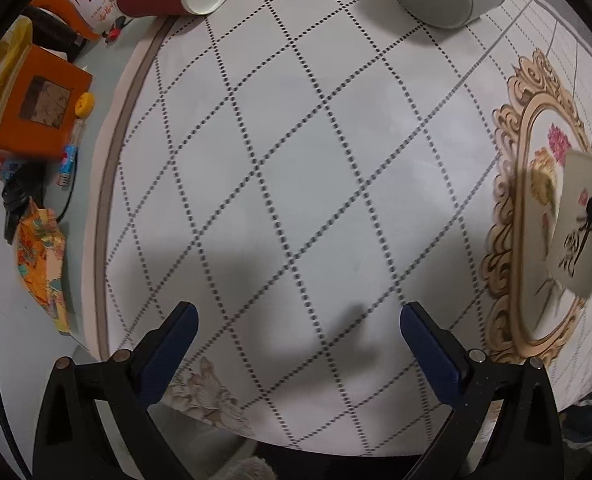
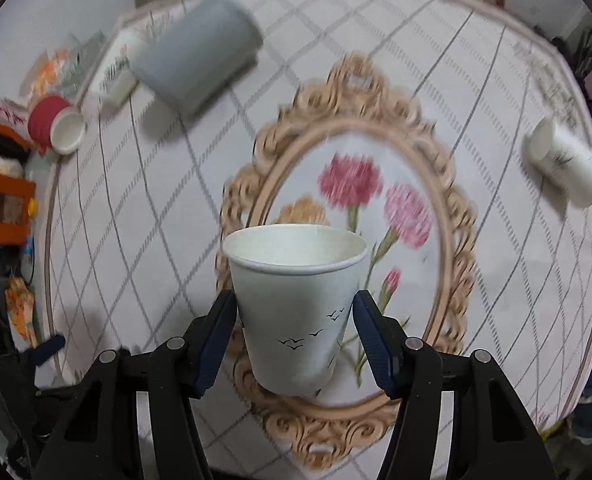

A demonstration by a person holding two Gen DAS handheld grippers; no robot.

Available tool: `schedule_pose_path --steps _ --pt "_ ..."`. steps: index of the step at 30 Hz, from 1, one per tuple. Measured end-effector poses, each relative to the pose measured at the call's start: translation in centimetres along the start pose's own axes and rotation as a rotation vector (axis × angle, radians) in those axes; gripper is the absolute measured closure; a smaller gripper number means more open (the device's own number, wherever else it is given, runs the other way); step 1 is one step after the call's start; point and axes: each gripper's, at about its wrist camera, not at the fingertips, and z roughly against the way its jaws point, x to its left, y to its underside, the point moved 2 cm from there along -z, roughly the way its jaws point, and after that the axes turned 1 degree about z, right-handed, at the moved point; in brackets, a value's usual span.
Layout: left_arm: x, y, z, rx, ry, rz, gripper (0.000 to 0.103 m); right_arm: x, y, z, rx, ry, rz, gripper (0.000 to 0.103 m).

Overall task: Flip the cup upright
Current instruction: 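Rotate the held cup with the right tool until its opening faces up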

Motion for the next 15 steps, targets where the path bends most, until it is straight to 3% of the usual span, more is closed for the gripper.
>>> schedule_pose_path --steps 8,15 --pt "-2.1 -2.9 -0.5 0.027 0.028 0.016 0.000 -1.6 -4.3 1.6 -0.316 0.058 -0.034 0.041" --pt "-3.2 -6.0 -2.3 0.035 -0.014 0.005 0.000 -2.7 -5.9 0.1 -0.440 0.111 -0.028 0.041"
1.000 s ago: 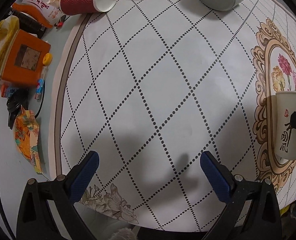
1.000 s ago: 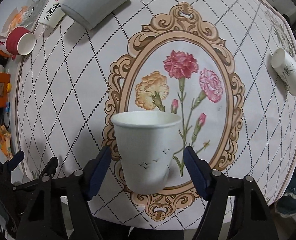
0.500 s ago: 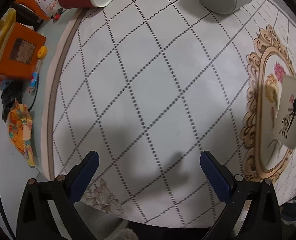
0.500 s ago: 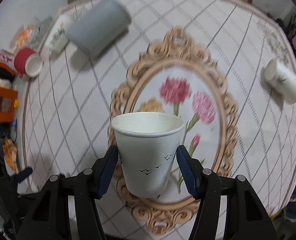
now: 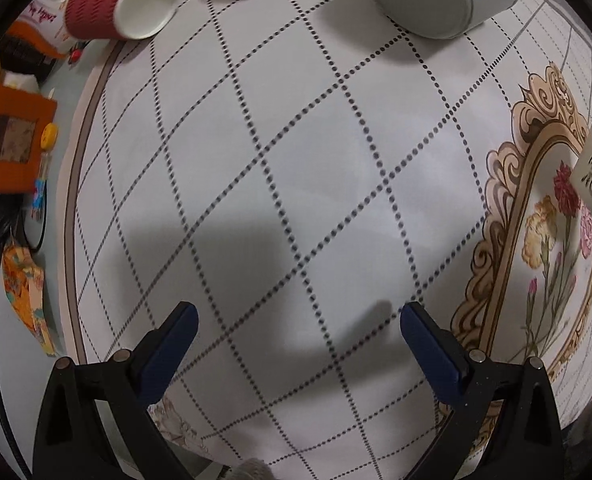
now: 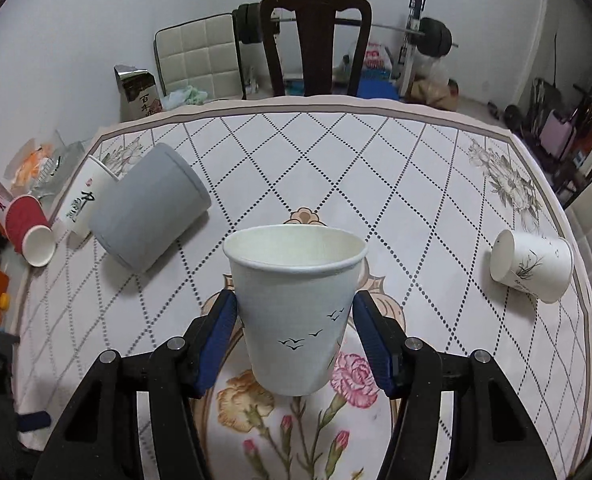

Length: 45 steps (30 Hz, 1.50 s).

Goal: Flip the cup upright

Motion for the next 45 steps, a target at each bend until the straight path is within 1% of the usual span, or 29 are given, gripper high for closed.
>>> schedule_pose_path --steps 2,4,8,11,14,17,19,25,27,29,31,34,36,38,40,41,44,45 --pt "-0.6 -0.6 0.1 -0.002 -0.003 -0.008 0.000 0.2 0.8 -0.4 -0.002 0.014 0.018 0.041" --pt "-0.9 -0.9 0.3 -0.008 -0.004 -0.017 0.000 0.4 1.3 -0.2 -0.028 0.025 0.043 0.041" --pt "-1.2 -1.0 0.5 -0.014 0.000 -0.035 0.000 0.4 2.3 0.5 -0.040 0.022 0.064 0.040" --pt "-1.9 -0.4 1.2 -0.025 0.001 -0.050 0.000 0.3 3.0 0.9 -0.024 0.027 0.066 0.040" --pt "-1.7 -0.2 2.0 -0.047 -0.003 -0.062 0.000 0.1 3.9 1.1 -0.005 0.053 0.064 0.039" --pt "-2.2 1.0 2.7 -0.061 0.001 -0.068 0.000 -0.1 5.0 1.1 0.024 0.060 0.059 0.039" --pt "-2.3 1.3 3.2 -0.072 0.002 -0.075 0.000 -0.1 5.6 1.2 0.045 0.065 0.062 0.032" --pt "-3.2 2.4 4.8 -0.106 0.006 -0.104 0.000 -0.5 7.1 3.1 0.050 0.076 0.059 0.028" --pt "-3.2 3.3 5.7 -0.125 0.007 -0.119 0.000 -1.0 7.6 4.2 0.052 0.082 0.038 0.026" --pt "-3.3 4.6 6.8 -0.147 0.013 -0.133 0.000 -1.6 8.0 5.3 0.047 0.092 0.008 0.021" --pt "-3.3 5.3 8.1 -0.175 0.019 -0.151 0.000 -2.4 8.2 6.7 0.042 0.113 -0.030 0.011" --pt "-4.3 6.8 10.5 -0.224 0.032 -0.181 0.000 -3.4 8.3 8.9 0.052 0.164 -0.079 0.001" --pt "-5.6 7.9 12.0 -0.265 0.031 -0.197 0.000 -3.8 8.1 10.6 0.049 0.194 -0.093 0.001" --pt "-5.4 8.9 13.8 -0.302 0.040 -0.199 0.000 -4.0 7.8 12.9 0.028 0.212 -0.099 0.001" --pt "-3.4 8.8 15.3 -0.337 0.057 -0.196 0.000 -4.1 7.4 15.2 0.010 0.210 -0.097 0.001" --pt "-2.9 8.6 16.1 -0.353 0.065 -0.194 0.000 -4.1 7.3 16.2 0.001 0.210 -0.093 0.001" --pt "-2.8 10.2 19.3 -0.408 0.090 -0.190 0.000 -4.4 6.6 20.2 -0.031 0.206 -0.077 0.001" --pt "-2.7 11.1 20.9 -0.434 0.096 -0.190 0.000 -4.6 6.4 21.7 -0.041 0.204 -0.072 0.001"
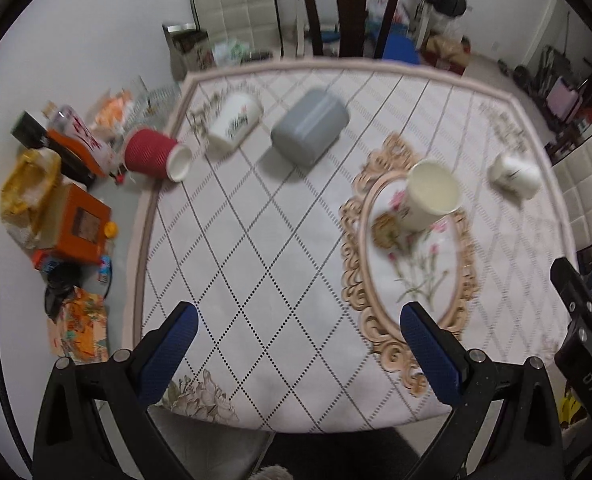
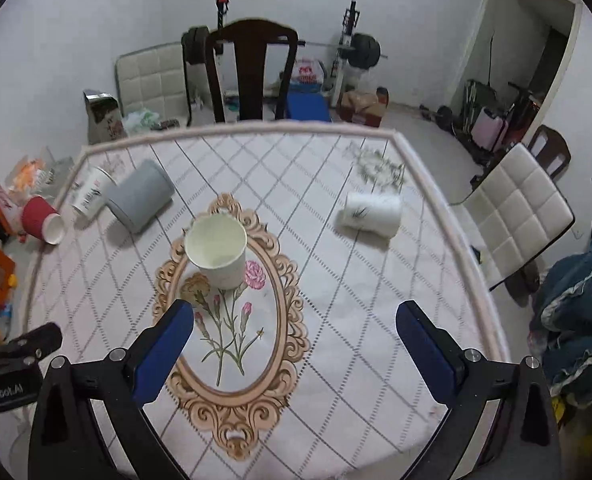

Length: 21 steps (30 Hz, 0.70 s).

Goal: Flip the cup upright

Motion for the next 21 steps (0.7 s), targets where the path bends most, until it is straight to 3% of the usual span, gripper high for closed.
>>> schedule_pose_path --steps 9,21 --pt "-1.3 1.6 11.2 -0.177 -0.005 0.012 0.000 -4.1 -1.3 11.1 -0.070 -0.036 0.012 0.000" --pt "-2.7 5.0 17.4 -0.231 -0.023 0.056 0.000 -7.4 -0.8 20.7 -0.139 -0.077 0.002 0.000"
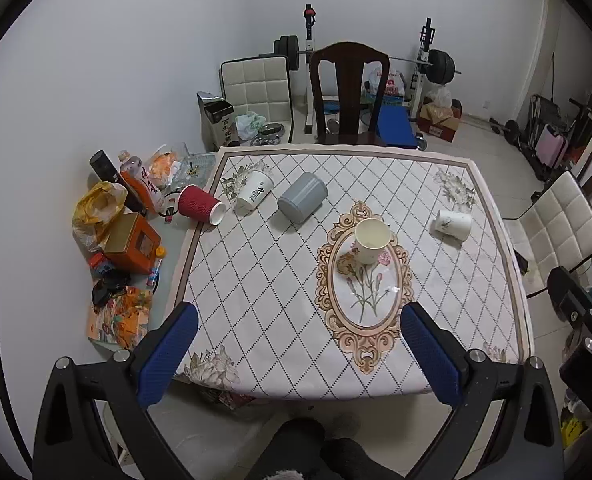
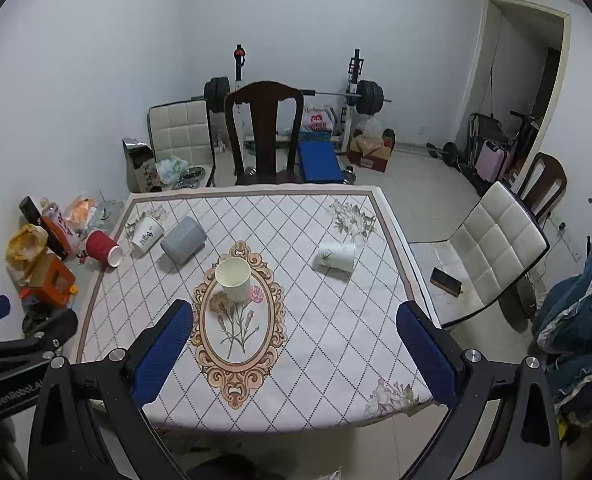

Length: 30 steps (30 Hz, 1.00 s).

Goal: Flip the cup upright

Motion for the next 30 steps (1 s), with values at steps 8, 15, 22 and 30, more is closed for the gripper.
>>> schedule_pose_path --steps 8,15,22,30 --pt "-0.6 0.1 2.3 -0.052 -0.024 0.020 0.000 -0.8 -0.1 2.3 -0.017 -0.021 0.006 0.000" --pt "-0.5 0.2 2.9 -0.067 -0.043 0.034 0.000 -0.7 -0.3 2.4 -0.015 -0.052 0.018 0.000" --pt "-0.5 0.2 3.1 -0.072 -0.057 0.038 0.000 -0.6 -0.4 2.0 -0.012 -0.063 0.020 0.000" --pt "-0.4 0.2 3.1 -0.072 -0.055 0.036 0.000 -0.5 -0.5 1.7 -0.012 -0.063 0.024 0.000"
